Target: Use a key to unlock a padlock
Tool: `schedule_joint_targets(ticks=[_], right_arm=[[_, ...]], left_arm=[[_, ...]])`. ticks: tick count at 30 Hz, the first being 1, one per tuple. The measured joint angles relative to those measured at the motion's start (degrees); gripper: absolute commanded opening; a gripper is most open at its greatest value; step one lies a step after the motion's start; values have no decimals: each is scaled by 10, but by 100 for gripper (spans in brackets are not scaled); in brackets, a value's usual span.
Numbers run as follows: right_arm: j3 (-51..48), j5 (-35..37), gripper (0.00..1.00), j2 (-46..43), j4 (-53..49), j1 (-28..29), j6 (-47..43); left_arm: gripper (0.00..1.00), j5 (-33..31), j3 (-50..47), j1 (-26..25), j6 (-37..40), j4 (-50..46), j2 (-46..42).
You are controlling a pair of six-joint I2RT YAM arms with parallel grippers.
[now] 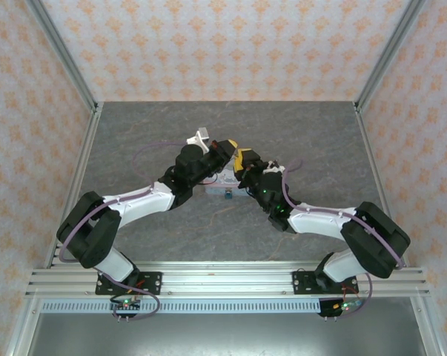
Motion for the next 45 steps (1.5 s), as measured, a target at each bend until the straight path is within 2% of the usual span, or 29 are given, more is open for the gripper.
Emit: schedule_joint_targets(ticks=[7,12,18,20,23,25,28,33,37,41,45], right_arm=[[0,0,9,1,6,0,5],[0,5,0,2,9,-3,5],[0,6,0,2,10,-4,5],[-1,3,0,2,10,-7,3],[-5,-7,0,-1,8,-12,-2],[-13,-16,0,-15,-3,-20,-12],[-24,-29,0,-50,-34,-33,-33],[-29,-59,0,-111,-93,-54,-93],[-29,-83,0,-135,-138,-59,-163],[-29,-103,0,-132,-160,-59,-204],[-25,-117,0,-114,-160,-59,-220]], left_arm=[[0,-1,0,-2,0,2,0],[0,-3,0,-2,0,4,0],[2,-3,0,-3,0,0,-1],[15,-4,0,-3,-3,-5,-2],[41,-5,0,-4,-6,-24,-10],[54,-7,0,-3,-10,-45,-21],[63,-8,5,-1,-9,-86,-45],[65,21,44,25,1,-167,-67],[59,75,86,43,11,-227,-66],[50,122,95,43,10,-237,-54],[47,147,94,37,2,-239,-29]])
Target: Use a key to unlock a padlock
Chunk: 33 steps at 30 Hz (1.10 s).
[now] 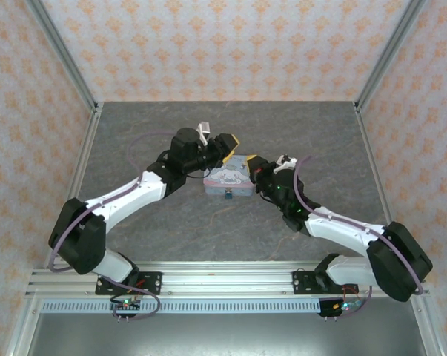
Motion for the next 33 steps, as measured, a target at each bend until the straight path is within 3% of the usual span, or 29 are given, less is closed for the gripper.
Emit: schedule_joint_targets(ticks=[10,13,25,33], right_arm=[[7,-8,0,9,0,0,-8],[7,-8,0,9,0,0,-8],[7,3,0,9,0,0,-7],[4,9,0,9,4,-1,-5]], left_arm=[[40,13,-12,-16,-2,-1,17],[31,13,-17,-16,-3,2,20],[18,10,-35,-17,-21,25,22],[17,3,-35,-24,-32,43,22]])
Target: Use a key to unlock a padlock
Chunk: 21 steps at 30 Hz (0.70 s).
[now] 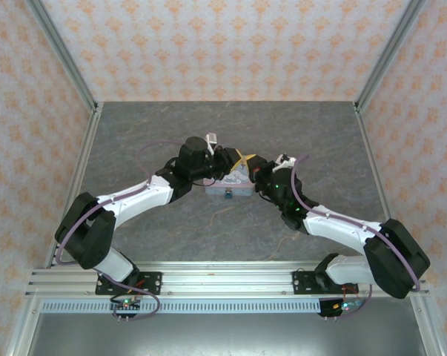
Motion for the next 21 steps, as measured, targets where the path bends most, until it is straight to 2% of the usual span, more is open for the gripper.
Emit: schedule_joint_targets(ticks=[5,11,13,15,18,21], right_arm=[[0,2,0,0,1,0,1],[-7,3,0,0,5,0,5],[-9,4,0,0,6,0,5],[-12,4,22,-1,8,-1,7],[-27,3,48,-14,3,-9,8],[-52,-4,60,-60,-39,-34,-2]], left_arm=[[13,-2,0,-3,-3,1,0],[0,-4,0,-4,-10,8,0],[0,-7,0,-6,-11,8,0],[0,-8,0,-7,-11,8,0],[0,-9,0,-7,-5,7,0],[0,-11,1,-7,17,-4,0]])
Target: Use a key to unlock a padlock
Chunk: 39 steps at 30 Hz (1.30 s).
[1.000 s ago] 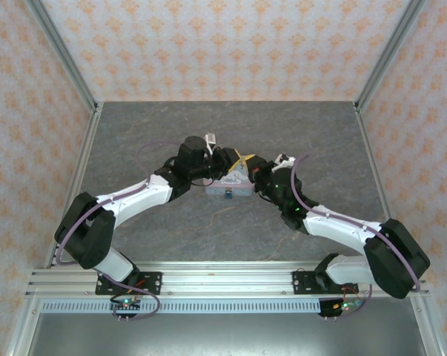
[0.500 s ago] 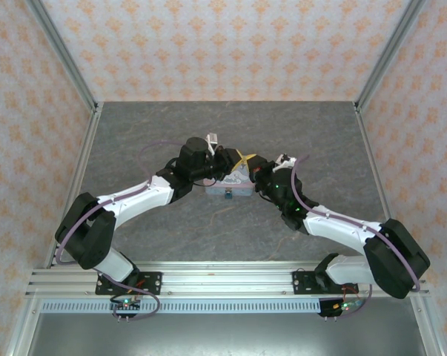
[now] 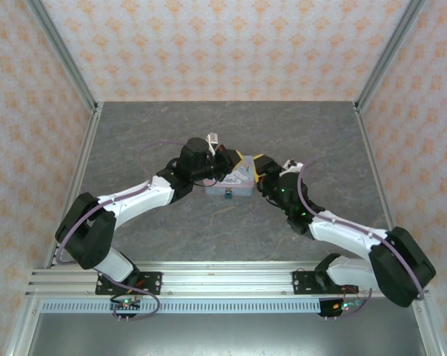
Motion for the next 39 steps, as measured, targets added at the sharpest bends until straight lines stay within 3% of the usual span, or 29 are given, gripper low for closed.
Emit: schedule_joint_targets(ticks=[4,8,13,19,24,32,39], right_arm=[[-6,-17,70,-77,-90,-50,-37],[9,-33,98,-127,-205,-94,-110],[71,-34,100,-120,-335,-105,-212],[76,-110,87,-107,-289,-113,-256],[48,-181,77,-49,-137,-114,-210],[3,-190,62,-1,45,-105,-104],[25,-180,56,16,96,-78,-85]], left_arm=[[0,0,1,9,33,-19,0],[0,8,1,33,65,-33,0],[0,28,2,59,100,-35,0],[0,71,12,71,136,-22,0],[0,104,12,79,141,17,0],[0,115,5,79,125,119,0],[0,115,-5,79,114,169,0]])
